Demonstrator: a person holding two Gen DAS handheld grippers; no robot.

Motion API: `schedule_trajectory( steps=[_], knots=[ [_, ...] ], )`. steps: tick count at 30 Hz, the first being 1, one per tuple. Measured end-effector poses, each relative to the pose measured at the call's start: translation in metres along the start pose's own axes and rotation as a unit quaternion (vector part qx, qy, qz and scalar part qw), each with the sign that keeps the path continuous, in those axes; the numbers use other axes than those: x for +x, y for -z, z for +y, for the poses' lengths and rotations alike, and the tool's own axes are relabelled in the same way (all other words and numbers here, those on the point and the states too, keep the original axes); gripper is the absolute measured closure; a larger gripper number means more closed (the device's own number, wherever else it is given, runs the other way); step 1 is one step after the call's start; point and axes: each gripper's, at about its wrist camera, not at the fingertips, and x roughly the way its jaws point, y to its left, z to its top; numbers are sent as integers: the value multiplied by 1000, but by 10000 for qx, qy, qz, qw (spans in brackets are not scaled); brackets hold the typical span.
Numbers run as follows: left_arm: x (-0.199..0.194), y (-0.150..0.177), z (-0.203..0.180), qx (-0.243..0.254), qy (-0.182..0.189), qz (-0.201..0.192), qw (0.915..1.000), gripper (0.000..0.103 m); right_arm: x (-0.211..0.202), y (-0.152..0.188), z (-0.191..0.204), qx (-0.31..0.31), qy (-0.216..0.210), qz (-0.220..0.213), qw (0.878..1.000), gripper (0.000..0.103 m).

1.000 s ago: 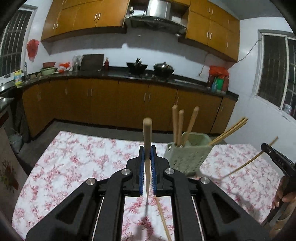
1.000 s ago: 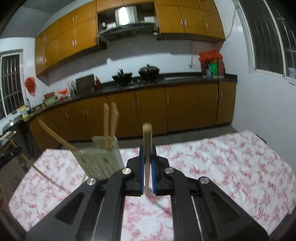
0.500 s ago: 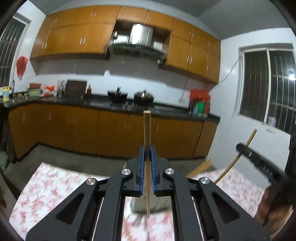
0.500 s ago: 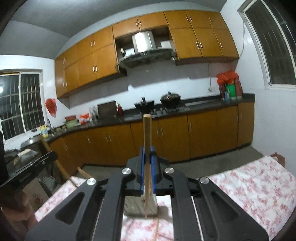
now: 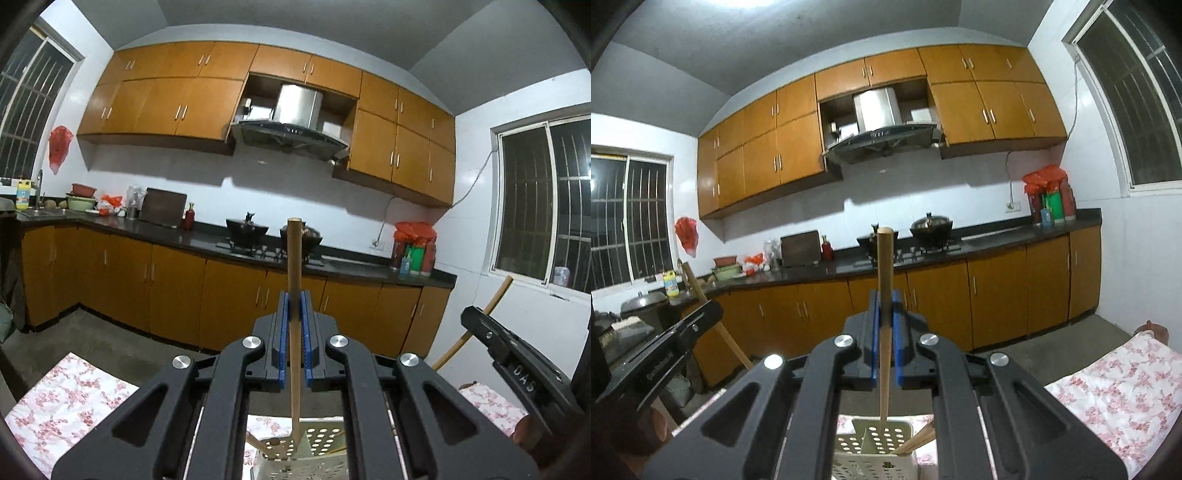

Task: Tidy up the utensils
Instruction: 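Insert both chopsticks into the caddy and open both tools, then return both tools to the last loose chopsticks and grasp one each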

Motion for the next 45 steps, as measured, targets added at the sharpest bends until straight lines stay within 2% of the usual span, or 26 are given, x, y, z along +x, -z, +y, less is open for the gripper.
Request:
schedule_trajectory(
  steps=[6, 9, 11, 12, 13, 21, 23, 25, 27, 30, 32, 34, 38, 45],
  knots=[
    [19, 24, 5, -11, -73, 280, 9996, 96, 19, 27, 5, -148, -31, 496, 9987, 93],
    [20, 28, 10, -33, -65, 347, 9994, 94, 15, 29, 3, -141, -37, 523, 9985, 81],
    [17, 27, 10, -55, -48, 365, 9993, 84, 9, 28, 3, -142, -12, 460, 9988, 71],
    [14, 26, 11, -66, -66, 335, 9994, 68, 5, 26, 3, -141, -5, 427, 9990, 69],
    [8, 24, 12, -81, -81, 256, 9996, 60, 0, 25, 2, -142, 7, 392, 9991, 66],
    [-30, 8, 25, -289, -19, 36, 9996, 58, -44, 36, -27, -125, 448, 406, 9981, 53],
    [-45, 10, 33, -317, -119, 48, 9994, 56, -51, 47, -41, -77, 647, 605, 9960, 51],
    [-60, 19, 44, -317, -335, 160, 9988, 50, -48, 64, -57, -16, 809, 1013, 9916, 51],
    [-67, 34, 56, -311, -593, 372, 9971, 49, -42, 90, -71, 54, 917, 1574, 9833, 51],
    [-67, 68, 73, -275, -973, 976, 9901, 49, -30, 135, -80, 196, 880, 2489, 9643, 54],
    [-62, 98, 82, -216, -1125, 1546, 9813, 49, -26, 166, -79, 326, 676, 3014, 9505, 73],
    [-59, 130, 88, -184, -1155, 2136, 9699, 54, -27, 196, -71, 374, 437, 3457, 9366, 80],
    [-60, 171, 89, -171, -1029, 2867, 9523, 62, -35, 230, -45, 152, 97, 3818, 9241, 82],
    [-60, 201, 67, 4, -812, 3288, 9409, 63, -40, 248, -13, -223, -100, 4027, 9150, 82]
  ],
)
